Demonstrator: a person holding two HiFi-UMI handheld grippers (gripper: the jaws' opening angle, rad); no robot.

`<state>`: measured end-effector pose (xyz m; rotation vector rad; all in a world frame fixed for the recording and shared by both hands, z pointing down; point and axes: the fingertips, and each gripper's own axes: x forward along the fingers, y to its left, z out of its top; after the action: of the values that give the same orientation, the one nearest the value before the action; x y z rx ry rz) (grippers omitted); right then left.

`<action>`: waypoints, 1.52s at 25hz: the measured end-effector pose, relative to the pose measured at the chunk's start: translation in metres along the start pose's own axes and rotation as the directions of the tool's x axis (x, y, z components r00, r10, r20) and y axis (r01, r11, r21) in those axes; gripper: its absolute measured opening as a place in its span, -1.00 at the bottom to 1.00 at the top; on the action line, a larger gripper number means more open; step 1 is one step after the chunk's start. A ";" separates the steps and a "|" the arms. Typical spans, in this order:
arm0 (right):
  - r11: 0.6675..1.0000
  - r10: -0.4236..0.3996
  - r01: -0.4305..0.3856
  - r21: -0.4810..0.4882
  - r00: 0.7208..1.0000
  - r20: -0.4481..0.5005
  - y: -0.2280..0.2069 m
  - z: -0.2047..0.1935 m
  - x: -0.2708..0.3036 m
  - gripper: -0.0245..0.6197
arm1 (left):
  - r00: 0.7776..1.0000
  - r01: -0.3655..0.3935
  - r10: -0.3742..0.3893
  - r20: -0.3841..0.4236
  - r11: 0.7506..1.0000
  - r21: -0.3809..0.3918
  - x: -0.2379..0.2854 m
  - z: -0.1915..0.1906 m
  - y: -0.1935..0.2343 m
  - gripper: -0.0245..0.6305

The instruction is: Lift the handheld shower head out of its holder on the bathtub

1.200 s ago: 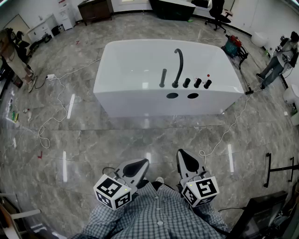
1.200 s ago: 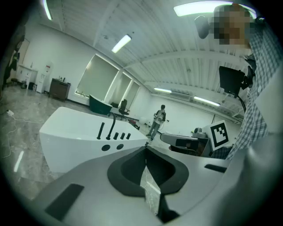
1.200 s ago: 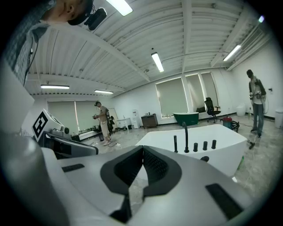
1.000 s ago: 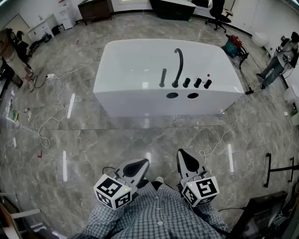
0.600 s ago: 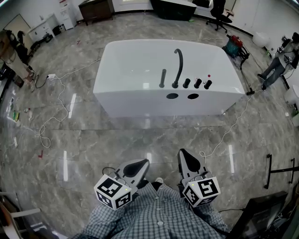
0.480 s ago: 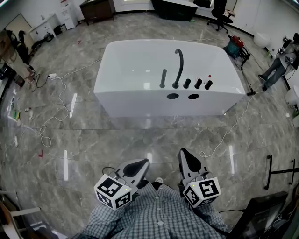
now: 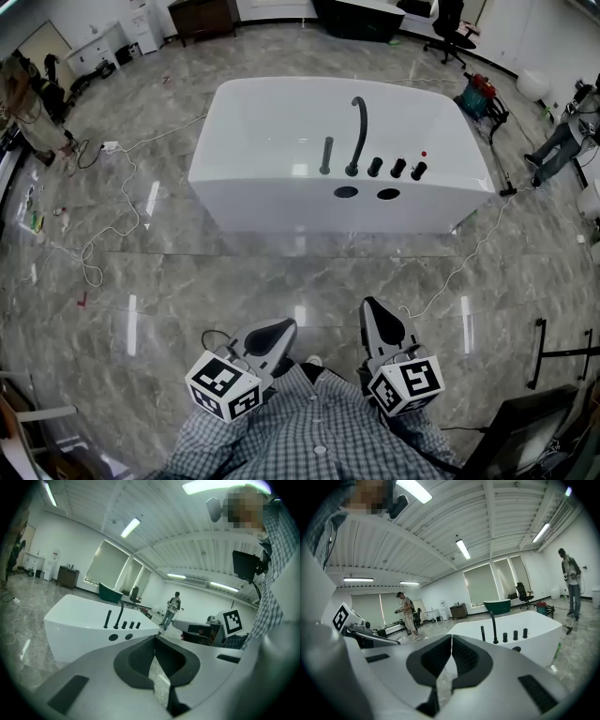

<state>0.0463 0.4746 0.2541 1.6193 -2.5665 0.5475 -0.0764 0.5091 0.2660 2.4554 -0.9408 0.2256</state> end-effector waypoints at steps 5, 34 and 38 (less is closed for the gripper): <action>1.000 0.001 -0.001 0.004 1.000 -0.003 -0.013 -0.010 -0.015 -0.87 | 1.000 -0.010 0.010 0.005 1.000 0.009 0.006 -0.012 -0.014 -0.90; 0.998 -0.056 0.056 0.007 0.998 0.034 -0.081 0.051 0.145 -0.87 | 0.998 0.062 -0.061 -0.016 0.997 0.042 0.121 0.083 0.124 -0.90; 0.998 -0.060 0.060 -0.004 0.997 0.041 -0.087 0.065 0.182 -0.87 | 0.998 0.066 -0.065 -0.013 0.997 0.050 0.136 0.106 0.154 -0.90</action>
<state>0.0510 0.2626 0.2593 1.7175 -2.5357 0.5079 -0.0792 0.2788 0.2784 2.5236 -0.8580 0.2437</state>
